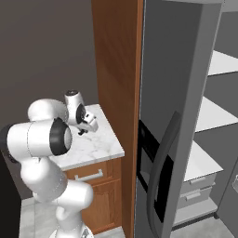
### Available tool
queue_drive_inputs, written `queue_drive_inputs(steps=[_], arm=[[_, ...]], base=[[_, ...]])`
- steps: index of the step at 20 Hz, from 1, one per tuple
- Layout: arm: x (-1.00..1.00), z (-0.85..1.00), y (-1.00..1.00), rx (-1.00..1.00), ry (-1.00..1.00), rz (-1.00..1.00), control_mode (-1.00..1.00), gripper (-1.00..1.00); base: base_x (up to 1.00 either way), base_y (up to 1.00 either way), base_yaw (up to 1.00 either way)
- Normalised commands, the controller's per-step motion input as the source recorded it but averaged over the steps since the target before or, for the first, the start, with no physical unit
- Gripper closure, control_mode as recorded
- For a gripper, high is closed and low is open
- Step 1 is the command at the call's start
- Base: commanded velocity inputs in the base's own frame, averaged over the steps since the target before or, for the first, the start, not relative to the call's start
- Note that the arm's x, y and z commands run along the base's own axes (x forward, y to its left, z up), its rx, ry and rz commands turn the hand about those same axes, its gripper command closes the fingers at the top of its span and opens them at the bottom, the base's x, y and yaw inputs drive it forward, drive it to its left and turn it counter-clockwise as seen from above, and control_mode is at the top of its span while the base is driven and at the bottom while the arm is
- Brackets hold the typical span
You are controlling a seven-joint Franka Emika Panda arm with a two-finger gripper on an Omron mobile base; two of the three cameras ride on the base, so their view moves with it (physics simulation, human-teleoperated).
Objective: Retrieve the butter from the fridge and place it on a plate on the dining table. Then retrieve the butter knife by the fridge and place it near the plate.
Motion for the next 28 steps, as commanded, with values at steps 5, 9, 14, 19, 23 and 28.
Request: queue_drive_inputs(steps=[5, 9, 14, 19, 23, 28], arm=[[-1.0, 1.0, -0.01, 0.0, 0.04, 0.0, -1.0, 1.0], [-1.0, 1.0, 0.0, 0.0, 0.01, 0.0, -1.0, 1.0], [-0.94, 1.0, 0.0, 0.01, 0.0, 0.04, -1.0, 1.0], [-0.9, 0.73, -0.17, 0.04, -0.02, 0.11, -1.0, 1.0], [-0.62, 0.37, -0.38, 0.01, -0.03, 0.15, -1.0, 1.0], [-0.28, 0.13, -0.11, -0.05, 0.0, 0.06, -1.0, 1.0]], base=[[0.0, 0.0, 0.0], [0.0, 0.0, 0.0], [0.0, 0.0, 0.0], [0.0, 0.0, 0.0], [0.0, 0.0, 0.0], [0.0, 0.0, 0.0]])
